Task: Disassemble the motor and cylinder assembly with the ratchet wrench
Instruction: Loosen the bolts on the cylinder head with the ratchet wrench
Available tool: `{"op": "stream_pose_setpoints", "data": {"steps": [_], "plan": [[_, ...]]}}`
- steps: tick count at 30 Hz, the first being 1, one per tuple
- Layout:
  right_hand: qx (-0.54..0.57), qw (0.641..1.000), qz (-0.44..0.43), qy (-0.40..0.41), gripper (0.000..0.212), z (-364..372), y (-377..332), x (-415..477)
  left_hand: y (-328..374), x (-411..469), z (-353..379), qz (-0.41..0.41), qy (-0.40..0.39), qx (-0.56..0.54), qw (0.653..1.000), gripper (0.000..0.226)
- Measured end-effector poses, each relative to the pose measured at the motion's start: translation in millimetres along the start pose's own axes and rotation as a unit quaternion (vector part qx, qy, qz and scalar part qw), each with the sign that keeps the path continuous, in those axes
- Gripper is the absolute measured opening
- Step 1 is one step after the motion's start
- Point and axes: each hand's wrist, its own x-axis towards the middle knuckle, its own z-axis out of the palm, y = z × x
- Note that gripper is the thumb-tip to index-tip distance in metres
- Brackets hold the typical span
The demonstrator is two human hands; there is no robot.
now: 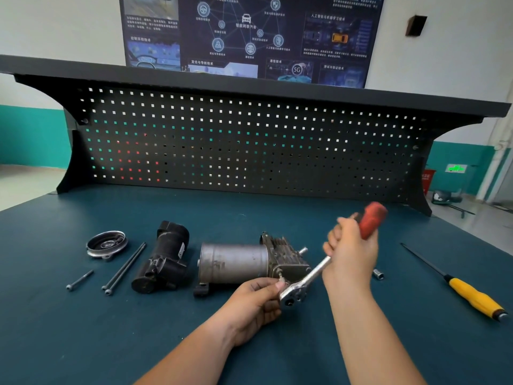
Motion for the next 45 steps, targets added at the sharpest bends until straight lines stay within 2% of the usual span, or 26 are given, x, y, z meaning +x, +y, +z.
{"op": "stream_pose_setpoints", "data": {"steps": [5, 8, 10, 14, 17, 19, 21, 24, 27, 30, 32, 34, 36, 38, 41, 43, 45], "plan": [[0.132, 0.973, 0.1, 0.159, 0.026, -43, 17, 5, 1, -1, 2, 0.001, -0.007, 0.021, 1.0, 0.009], [0.161, 0.952, 0.167, 0.198, 0.03, -58, 30, 1, 1, -1, 2, 0.004, -0.007, 0.018, 1.0, 0.013], [0.156, 0.957, 0.15, 0.191, 0.028, -57, 30, 0, 1, -1, 2, 0.005, -0.008, 0.018, 1.0, 0.018], [0.107, 0.988, 0.029, 0.105, 0.024, -34, 13, 1, 0, 0, 0, 0.005, -0.014, 0.026, 1.0, 0.016], [0.035, 0.999, -0.028, -0.008, 0.03, -10, 3, -6, -1, 2, 0, 0.005, -0.021, 0.019, 1.0, 0.015], [-0.039, 0.994, -0.059, -0.084, 0.032, 4, 2, -12, -1, 2, -1, 0.006, -0.024, 0.014, 1.0, 0.015], [-0.129, 0.975, -0.093, -0.153, 0.036, 16, 2, -17, 0, 1, -1, 0.007, -0.029, 0.011, 0.999, 0.014], [-0.243, 0.928, -0.139, -0.245, 0.04, 30, 2, -26, -1, 1, 0, 0.005, -0.029, 0.009, 1.0, 0.018], [-0.297, 0.878, -0.167, -0.335, 0.025, 42, 4, -38, -1, 0, 0, 0.01, -0.038, 0.009, 0.999, 0.008], [-0.319, 0.856, -0.167, -0.37, 0.018, 46, 5, -42, -1, 0, 0, 0.016, -0.034, 0.021, 0.999, 0.018], [-0.306, 0.876, -0.158, -0.338, 0.028, 44, 4, -38, -1, -1, 0, 0.02, -0.028, 0.023, 0.999, 0.011], [-0.261, 0.917, -0.12, -0.278, 0.044, 36, 3, -30, -2, -1, 0, 0.023, -0.02, 0.024, 0.999, 0.01], [-0.171, 0.962, -0.075, -0.198, 0.042, 25, 1, -19, -4, 0, 1, 0.031, -0.01, 0.021, 0.999, 0.013], [-0.056, 0.993, -0.032, -0.098, 0.032, 10, 1, -6, -5, 0, 3, 0.039, 0.002, 0.022, 0.999, 0.013], [0.083, 0.995, 0.039, 0.05, 0.026, -19, 7, 7, -7, -1, 6, 0.046, 0.023, 0.037, 0.998, 0.018], [0.132, 0.976, 0.109, 0.133, 0.028, -41, 18, 11, -6, -1, 9, 0.045, 0.034, 0.041, 0.998, 0.02], [0.162, 0.955, 0.174, 0.178, 0.031, -56, 29, 10, -4, -2, 10, 0.036, 0.036, 0.043, 0.998, 0.02]]}}
